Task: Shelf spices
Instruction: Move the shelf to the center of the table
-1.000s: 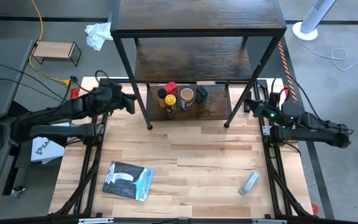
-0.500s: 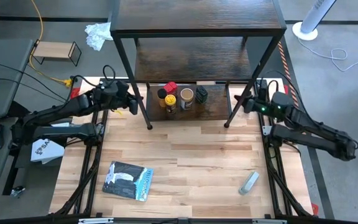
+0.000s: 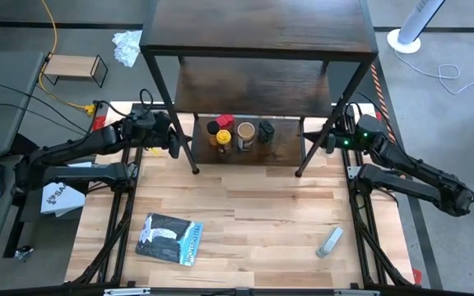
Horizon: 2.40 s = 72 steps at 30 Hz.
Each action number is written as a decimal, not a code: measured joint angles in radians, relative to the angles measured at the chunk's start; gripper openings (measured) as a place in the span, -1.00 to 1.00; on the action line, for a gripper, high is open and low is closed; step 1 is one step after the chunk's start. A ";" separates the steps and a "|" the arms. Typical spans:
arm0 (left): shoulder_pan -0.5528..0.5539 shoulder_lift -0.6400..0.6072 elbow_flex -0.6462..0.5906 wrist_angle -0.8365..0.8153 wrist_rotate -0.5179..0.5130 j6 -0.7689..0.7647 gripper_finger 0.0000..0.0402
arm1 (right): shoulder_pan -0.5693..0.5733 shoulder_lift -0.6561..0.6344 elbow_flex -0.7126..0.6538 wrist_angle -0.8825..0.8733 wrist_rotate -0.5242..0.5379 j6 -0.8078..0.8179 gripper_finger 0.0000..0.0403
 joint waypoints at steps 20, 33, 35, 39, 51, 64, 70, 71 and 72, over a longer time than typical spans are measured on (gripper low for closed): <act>-0.316 -0.018 0.000 0.003 -0.109 -0.202 -1.00 | 0.144 -0.071 0.000 -0.158 -0.059 0.072 -1.00; -0.560 -0.017 0.000 0.000 -0.305 -0.359 -1.00 | 0.414 -0.071 0.000 -0.158 0.109 0.140 -1.00; -0.597 -0.017 0.000 0.001 -0.344 -0.386 -1.00 | 0.462 -0.071 0.000 -0.157 0.150 0.159 -1.00; -0.667 -0.008 0.001 0.003 -0.428 -0.401 -1.00 | 0.554 -0.071 0.000 -0.136 0.244 0.161 -1.00; -0.656 0.095 0.002 0.003 -0.465 -0.199 -0.78 | 0.606 -0.071 0.047 -0.061 0.401 0.016 -1.00; -0.541 0.045 0.000 0.007 -0.410 -0.213 -0.06 | 0.605 -0.072 0.090 -0.081 0.414 -0.010 -1.00; -0.551 -0.076 0.000 -0.012 -0.317 -0.271 -0.12 | 0.605 -0.069 0.090 -0.093 0.423 -0.009 -1.00; -0.552 -0.099 0.000 -0.029 -0.318 -0.280 -0.14 | 0.605 -0.069 0.090 -0.093 0.423 -0.009 -1.00; -0.552 -0.121 0.002 -0.053 -0.329 -0.294 -0.17 | 0.605 -0.069 0.090 -0.093 0.423 -0.009 -1.00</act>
